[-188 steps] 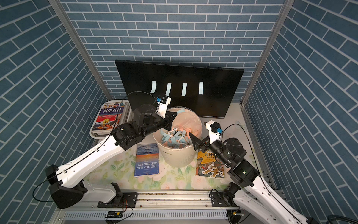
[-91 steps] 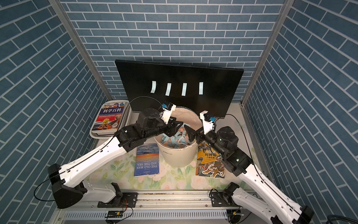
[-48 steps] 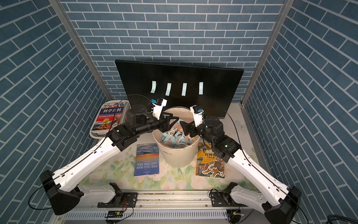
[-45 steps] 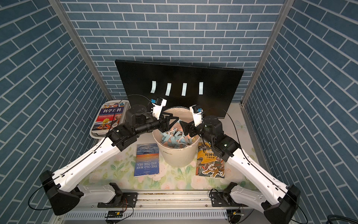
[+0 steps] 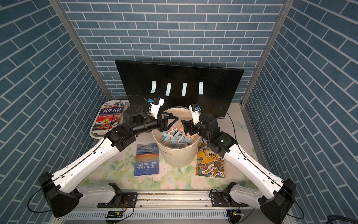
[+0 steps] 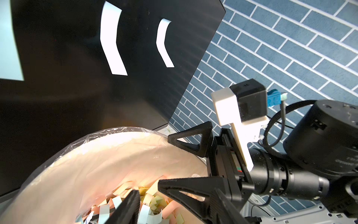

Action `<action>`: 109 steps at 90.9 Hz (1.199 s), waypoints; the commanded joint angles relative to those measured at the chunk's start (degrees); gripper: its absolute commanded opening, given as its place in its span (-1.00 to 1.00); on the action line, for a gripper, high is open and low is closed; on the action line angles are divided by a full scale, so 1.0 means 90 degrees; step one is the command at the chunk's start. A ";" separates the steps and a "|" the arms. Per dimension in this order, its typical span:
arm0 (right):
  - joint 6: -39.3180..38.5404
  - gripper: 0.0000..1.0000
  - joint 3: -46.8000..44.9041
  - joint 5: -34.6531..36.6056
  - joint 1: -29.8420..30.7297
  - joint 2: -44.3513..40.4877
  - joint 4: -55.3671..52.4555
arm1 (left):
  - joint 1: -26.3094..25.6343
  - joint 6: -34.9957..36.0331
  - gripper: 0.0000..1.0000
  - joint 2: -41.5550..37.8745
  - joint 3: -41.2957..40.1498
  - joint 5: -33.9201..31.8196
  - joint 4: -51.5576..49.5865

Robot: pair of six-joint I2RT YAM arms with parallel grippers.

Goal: Remove the sticky note from the monitor
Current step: Place the sticky note in the trash bin, then tear off the sticky note from the monitor.

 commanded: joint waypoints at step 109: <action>-0.0106 0.96 -0.1120 -0.0494 -0.0006 -0.2173 0.1092 | 0.2070 -0.3044 1.00 0.0177 -0.0718 -0.0373 0.3121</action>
